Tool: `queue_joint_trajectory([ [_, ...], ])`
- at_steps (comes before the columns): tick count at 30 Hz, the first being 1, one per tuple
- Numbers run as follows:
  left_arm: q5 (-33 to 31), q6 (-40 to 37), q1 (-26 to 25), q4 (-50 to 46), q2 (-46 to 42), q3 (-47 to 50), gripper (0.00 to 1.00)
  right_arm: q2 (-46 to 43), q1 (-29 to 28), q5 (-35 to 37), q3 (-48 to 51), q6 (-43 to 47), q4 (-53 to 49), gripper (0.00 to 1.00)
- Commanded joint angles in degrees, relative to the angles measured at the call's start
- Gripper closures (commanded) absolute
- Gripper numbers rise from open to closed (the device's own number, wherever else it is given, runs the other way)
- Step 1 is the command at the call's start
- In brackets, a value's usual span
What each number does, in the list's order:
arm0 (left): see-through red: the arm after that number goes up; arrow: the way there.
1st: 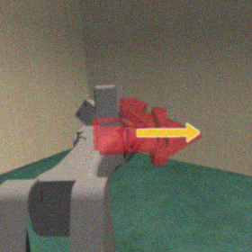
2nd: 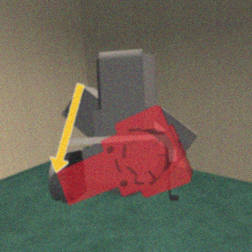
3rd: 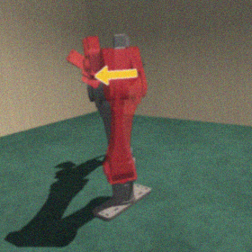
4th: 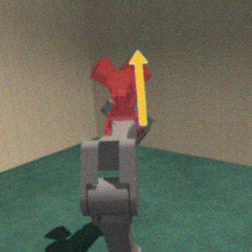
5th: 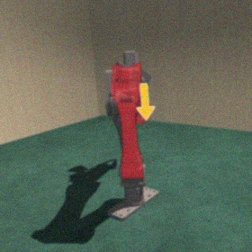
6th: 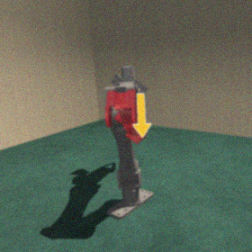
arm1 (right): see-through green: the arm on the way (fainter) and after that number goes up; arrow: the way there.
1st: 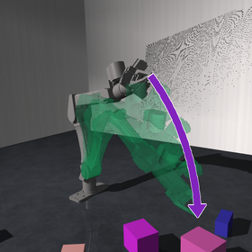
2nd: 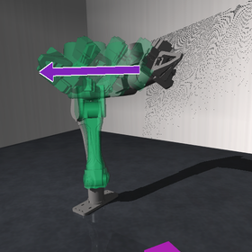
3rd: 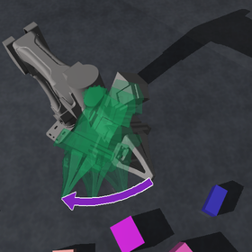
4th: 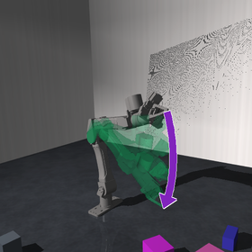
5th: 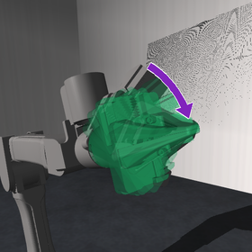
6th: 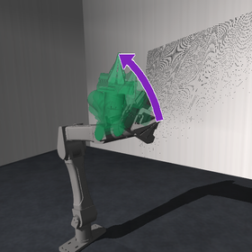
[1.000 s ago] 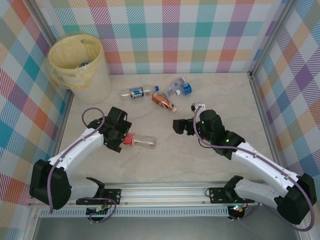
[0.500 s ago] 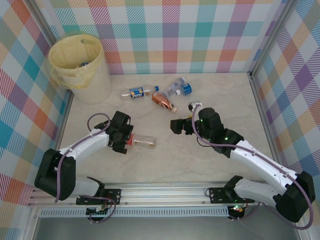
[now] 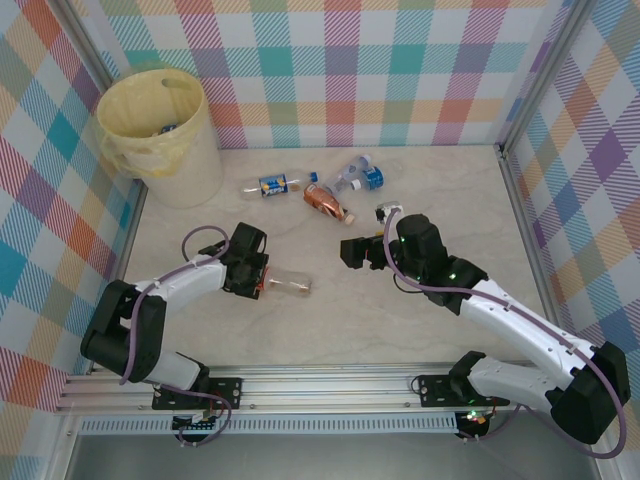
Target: Put the plastic bottles in the bin
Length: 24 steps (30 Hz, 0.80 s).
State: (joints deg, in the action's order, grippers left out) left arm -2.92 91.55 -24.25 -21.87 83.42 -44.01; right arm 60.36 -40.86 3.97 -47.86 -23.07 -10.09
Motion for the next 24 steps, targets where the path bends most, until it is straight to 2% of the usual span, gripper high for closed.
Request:
queue_joint_trajectory([
  [1,-1.39,-1.62,-0.36,1.01,1.29,1.03,0.37,0.55,0.18,-0.65,-1.80,0.39,0.02,0.00],
  [7,-2.49,-3.75,-0.28,2.52,1.21,1.43,0.44,1.17,0.12,-0.84,-2.16,0.39,-0.03,0.00],
  [10,-4.82,-7.35,-0.14,2.79,-0.77,1.15,0.44,1.32,0.17,-0.91,-2.16,0.48,0.06,0.00],
  [15,-11.62,-17.19,0.14,-1.36,-5.29,-2.13,0.44,1.35,0.16,-0.37,-1.89,1.36,2.42,0.00],
  [19,-13.43,-24.59,1.40,-0.52,-9.28,-4.07,0.44,1.21,0.17,0.30,-2.07,2.02,3.14,0.00],
  [24,-18.30,-38.87,3.13,-4.91,-11.68,-14.30,0.45,1.25,0.17,0.93,-2.08,2.42,3.87,0.00],
])
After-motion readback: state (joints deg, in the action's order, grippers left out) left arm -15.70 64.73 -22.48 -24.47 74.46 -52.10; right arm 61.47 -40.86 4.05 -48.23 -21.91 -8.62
